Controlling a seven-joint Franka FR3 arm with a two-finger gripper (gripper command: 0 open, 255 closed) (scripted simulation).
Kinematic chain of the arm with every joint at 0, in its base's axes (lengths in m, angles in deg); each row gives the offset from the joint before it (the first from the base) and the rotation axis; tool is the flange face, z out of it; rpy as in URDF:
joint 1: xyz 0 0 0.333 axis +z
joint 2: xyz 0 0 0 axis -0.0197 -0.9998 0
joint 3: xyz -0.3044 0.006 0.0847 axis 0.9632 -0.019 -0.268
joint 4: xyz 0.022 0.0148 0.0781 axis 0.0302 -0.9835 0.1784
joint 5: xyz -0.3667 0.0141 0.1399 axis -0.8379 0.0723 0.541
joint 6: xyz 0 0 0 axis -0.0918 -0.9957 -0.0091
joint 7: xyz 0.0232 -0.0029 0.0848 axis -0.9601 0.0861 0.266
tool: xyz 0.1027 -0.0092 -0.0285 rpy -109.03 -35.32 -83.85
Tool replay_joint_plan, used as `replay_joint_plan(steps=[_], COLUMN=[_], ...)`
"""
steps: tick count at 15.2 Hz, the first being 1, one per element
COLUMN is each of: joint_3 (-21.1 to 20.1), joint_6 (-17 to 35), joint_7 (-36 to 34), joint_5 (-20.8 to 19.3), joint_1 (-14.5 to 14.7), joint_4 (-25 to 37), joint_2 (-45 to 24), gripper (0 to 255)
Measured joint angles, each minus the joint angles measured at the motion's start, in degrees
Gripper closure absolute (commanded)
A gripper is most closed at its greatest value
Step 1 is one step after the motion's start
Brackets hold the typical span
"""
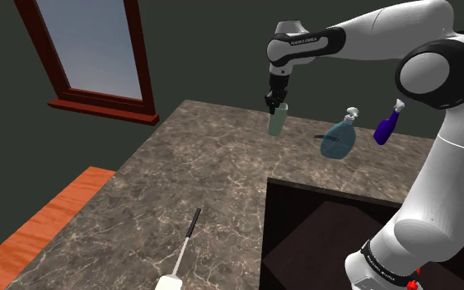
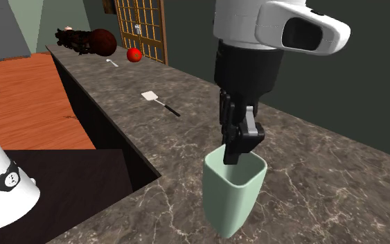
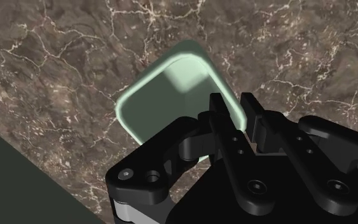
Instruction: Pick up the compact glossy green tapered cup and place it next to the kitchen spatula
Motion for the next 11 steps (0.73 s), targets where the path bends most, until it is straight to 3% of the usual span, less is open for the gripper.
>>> replay_joint_plan(steps=[11], joint_3=[0.1], joint_6=[-8.3], joint_7=[0.0], joint_5=[-0.1], joint_1=[0.0], joint_4=[7.8], joint_2=[0.6], gripper=[255])
